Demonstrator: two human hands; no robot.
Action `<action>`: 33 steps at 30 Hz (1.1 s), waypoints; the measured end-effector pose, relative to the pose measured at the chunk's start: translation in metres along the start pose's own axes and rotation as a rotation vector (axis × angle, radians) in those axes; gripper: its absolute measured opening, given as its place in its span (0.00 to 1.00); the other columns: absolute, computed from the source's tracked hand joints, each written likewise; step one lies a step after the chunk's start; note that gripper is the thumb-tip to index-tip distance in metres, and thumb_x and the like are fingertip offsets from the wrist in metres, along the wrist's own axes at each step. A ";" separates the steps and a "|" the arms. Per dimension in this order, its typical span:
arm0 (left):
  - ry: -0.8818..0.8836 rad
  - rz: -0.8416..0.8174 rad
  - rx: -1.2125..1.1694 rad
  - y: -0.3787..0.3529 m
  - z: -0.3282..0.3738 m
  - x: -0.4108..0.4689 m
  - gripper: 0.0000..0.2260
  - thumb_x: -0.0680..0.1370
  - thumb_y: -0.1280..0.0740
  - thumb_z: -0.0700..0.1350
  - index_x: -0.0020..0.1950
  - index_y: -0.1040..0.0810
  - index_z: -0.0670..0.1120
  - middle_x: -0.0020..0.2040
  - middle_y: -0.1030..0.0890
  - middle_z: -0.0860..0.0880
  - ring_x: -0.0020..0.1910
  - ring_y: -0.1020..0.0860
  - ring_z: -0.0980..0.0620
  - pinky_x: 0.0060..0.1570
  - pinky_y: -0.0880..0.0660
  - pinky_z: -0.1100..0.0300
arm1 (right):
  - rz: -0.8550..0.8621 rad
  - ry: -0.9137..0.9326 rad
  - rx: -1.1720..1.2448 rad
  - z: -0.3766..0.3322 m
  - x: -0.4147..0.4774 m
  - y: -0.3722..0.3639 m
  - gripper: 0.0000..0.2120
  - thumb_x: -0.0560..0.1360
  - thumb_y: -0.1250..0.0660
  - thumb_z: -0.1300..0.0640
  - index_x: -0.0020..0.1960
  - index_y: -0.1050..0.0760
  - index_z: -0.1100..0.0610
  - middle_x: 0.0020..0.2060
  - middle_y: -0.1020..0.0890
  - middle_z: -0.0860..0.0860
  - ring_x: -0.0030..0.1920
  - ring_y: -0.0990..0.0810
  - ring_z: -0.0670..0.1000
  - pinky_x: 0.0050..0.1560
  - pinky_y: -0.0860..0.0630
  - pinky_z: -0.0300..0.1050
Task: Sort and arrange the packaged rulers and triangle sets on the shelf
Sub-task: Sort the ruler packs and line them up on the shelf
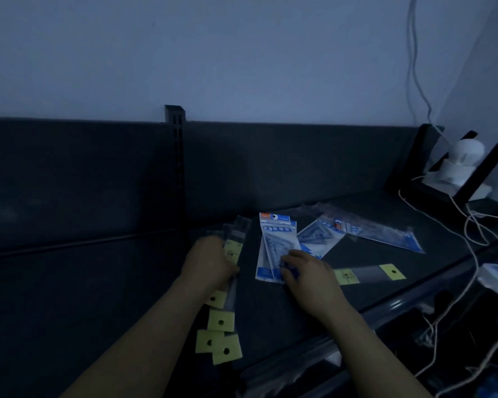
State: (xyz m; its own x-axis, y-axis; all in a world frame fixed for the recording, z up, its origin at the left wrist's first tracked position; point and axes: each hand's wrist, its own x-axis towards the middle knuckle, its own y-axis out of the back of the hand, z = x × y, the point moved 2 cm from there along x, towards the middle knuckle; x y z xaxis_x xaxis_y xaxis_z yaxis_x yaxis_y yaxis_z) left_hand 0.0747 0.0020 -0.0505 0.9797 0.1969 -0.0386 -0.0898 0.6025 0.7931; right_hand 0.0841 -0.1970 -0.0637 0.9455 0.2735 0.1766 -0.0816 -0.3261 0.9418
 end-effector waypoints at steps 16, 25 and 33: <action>0.257 -0.082 -0.075 0.006 -0.004 -0.013 0.22 0.65 0.22 0.51 0.51 0.27 0.43 0.52 0.24 0.47 0.51 0.22 0.49 0.47 0.21 0.57 | -0.229 0.301 0.203 -0.041 0.029 -0.013 0.15 0.79 0.39 0.58 0.63 0.23 0.53 0.70 0.30 0.52 0.69 0.31 0.51 0.70 0.37 0.43; 0.223 -0.041 -0.182 0.005 0.004 -0.013 0.17 0.68 0.24 0.43 0.52 0.26 0.41 0.50 0.22 0.47 0.46 0.24 0.52 0.35 0.28 0.62 | -0.184 0.331 0.261 -0.043 0.024 -0.014 0.14 0.78 0.38 0.60 0.61 0.21 0.55 0.66 0.24 0.55 0.67 0.29 0.51 0.70 0.38 0.43; 0.151 0.080 -0.116 0.014 -0.014 -0.023 0.12 0.70 0.26 0.40 0.47 0.28 0.44 0.50 0.22 0.46 0.45 0.26 0.52 0.28 0.35 0.66 | -0.087 0.219 0.214 -0.034 0.023 -0.009 0.12 0.76 0.34 0.51 0.45 0.18 0.60 0.48 0.18 0.55 0.50 0.22 0.54 0.59 0.29 0.48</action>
State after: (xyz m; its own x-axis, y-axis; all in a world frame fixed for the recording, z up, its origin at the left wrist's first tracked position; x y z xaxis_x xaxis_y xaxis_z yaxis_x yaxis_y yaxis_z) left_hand 0.0488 0.0166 -0.0468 0.9313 0.3561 -0.0762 -0.1945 0.6635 0.7224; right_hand 0.0961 -0.1566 -0.0580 0.8538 0.4894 0.1776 0.0866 -0.4699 0.8784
